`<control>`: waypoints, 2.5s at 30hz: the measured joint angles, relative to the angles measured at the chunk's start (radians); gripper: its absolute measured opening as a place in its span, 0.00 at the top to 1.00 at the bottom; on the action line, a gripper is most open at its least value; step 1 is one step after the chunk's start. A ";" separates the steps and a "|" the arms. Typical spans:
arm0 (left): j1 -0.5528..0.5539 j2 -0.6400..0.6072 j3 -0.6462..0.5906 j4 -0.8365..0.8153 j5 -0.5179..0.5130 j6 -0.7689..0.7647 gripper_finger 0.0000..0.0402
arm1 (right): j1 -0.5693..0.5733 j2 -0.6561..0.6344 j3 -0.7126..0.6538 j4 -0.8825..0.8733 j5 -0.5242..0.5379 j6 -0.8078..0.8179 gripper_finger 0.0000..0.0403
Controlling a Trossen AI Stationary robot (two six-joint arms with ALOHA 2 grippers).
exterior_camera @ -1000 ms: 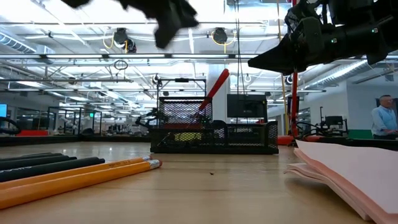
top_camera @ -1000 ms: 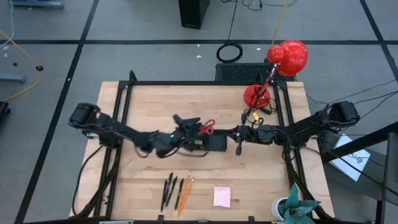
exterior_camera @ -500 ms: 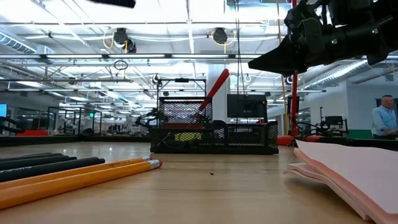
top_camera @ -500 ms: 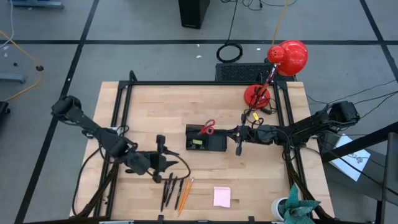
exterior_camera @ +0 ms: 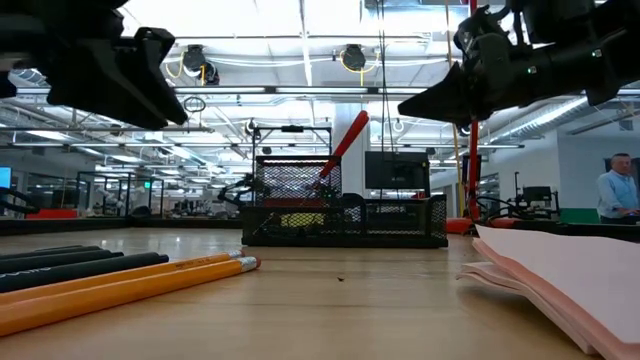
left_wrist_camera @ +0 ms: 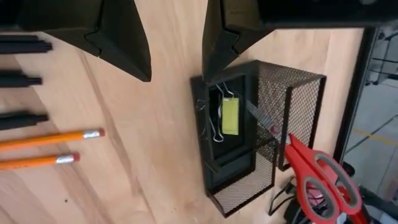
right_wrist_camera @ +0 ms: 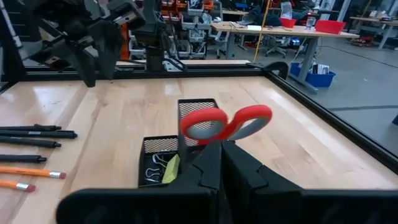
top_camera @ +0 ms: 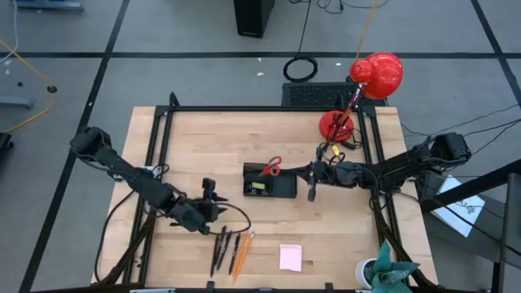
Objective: Pick and place office supplies into organizer
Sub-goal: Put the black pen into the black desk organizer
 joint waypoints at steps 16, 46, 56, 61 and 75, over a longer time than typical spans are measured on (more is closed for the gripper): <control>0.008 0.010 -0.112 0.185 0.305 -0.397 0.63 | 0.001 0.000 0.000 0.000 -0.007 0.051 0.99; -0.088 0.296 0.242 0.018 0.212 -0.595 0.63 | -0.001 0.000 0.000 0.039 -0.086 -0.149 0.99; -0.041 0.452 0.573 -0.274 0.228 -0.954 0.68 | 0.030 0.000 0.000 -0.027 -0.087 -0.082 0.99; 0.019 0.616 0.779 -0.524 0.288 -1.100 0.76 | 0.066 0.000 0.000 -0.106 -0.087 -0.037 0.99; 0.098 0.753 0.882 -0.636 0.383 -1.157 0.66 | 0.106 0.000 0.000 -0.066 -0.087 0.051 0.99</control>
